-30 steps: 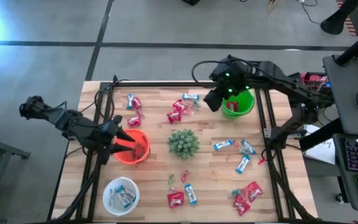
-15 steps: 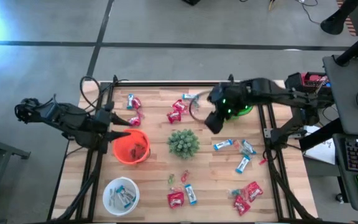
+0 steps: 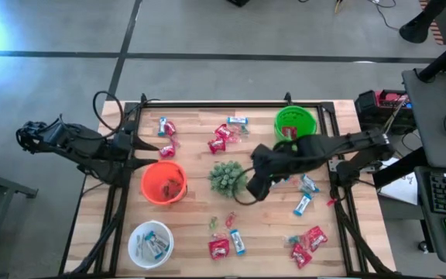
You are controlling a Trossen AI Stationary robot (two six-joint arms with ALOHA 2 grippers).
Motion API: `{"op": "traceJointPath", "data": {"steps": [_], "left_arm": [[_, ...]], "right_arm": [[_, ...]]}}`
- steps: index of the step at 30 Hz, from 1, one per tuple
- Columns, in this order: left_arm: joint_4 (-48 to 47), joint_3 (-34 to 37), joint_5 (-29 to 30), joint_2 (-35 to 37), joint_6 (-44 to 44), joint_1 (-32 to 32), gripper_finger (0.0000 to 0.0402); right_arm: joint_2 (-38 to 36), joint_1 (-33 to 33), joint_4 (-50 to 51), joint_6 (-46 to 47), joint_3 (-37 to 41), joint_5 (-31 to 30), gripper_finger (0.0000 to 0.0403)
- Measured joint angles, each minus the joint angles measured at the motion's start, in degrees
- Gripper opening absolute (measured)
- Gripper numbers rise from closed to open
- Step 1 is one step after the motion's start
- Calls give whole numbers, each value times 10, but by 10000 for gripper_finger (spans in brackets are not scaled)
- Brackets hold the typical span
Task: Sort candy
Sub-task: Put the white chocolate into the white bucket
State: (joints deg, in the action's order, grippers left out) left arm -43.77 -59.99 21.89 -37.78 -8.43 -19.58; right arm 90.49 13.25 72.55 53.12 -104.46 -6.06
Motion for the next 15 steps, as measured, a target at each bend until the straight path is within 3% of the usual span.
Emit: {"op": "traceJointPath", "data": {"steps": [9,15], "left_arm": [[-2,0,1,9,-11,0,150],[-4,0,19,19,-39,0,150]], "right_arm": [[69,11,-39,1,1,71,153],[88,37,-46,-28,1,80,153]]}}
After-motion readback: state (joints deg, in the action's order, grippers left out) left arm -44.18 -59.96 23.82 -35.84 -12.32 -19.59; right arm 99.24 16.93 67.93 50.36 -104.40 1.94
